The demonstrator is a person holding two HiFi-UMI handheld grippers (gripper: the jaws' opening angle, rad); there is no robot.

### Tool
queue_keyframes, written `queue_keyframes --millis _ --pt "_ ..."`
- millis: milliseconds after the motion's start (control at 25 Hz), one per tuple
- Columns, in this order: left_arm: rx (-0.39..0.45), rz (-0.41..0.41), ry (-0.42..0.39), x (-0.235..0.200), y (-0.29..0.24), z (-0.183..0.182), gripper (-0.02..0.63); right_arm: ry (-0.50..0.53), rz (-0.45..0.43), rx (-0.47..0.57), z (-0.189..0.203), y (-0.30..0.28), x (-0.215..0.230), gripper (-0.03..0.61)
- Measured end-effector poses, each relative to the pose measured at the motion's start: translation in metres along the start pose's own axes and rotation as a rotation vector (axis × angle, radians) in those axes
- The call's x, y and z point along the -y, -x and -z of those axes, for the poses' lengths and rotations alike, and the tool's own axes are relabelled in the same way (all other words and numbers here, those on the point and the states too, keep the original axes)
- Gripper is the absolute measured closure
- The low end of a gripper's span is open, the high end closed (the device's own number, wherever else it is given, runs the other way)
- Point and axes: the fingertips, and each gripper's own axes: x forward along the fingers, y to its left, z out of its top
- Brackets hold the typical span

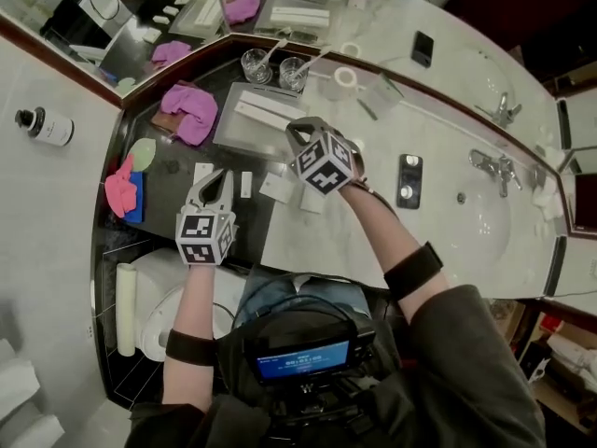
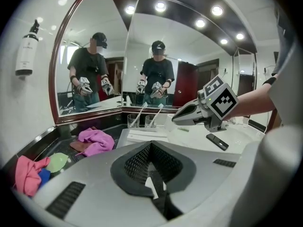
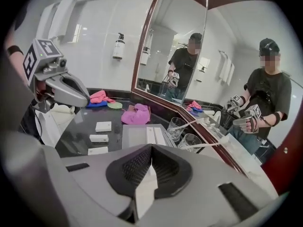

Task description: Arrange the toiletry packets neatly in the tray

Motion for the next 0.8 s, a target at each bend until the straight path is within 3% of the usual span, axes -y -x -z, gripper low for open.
queue_keyframes --millis 600,800 --pt "0.028 0.023 0.001 0.048 0.032 -0.009 0.612 -0.276 -0.014 0.095 0.060 0.117 -0.036 0.568" --pt "0.039 0.022 0.001 0.060 0.041 -0.011 0.612 -0.326 -0.007 0.119 0.071 0.142 -0.042 0.568"
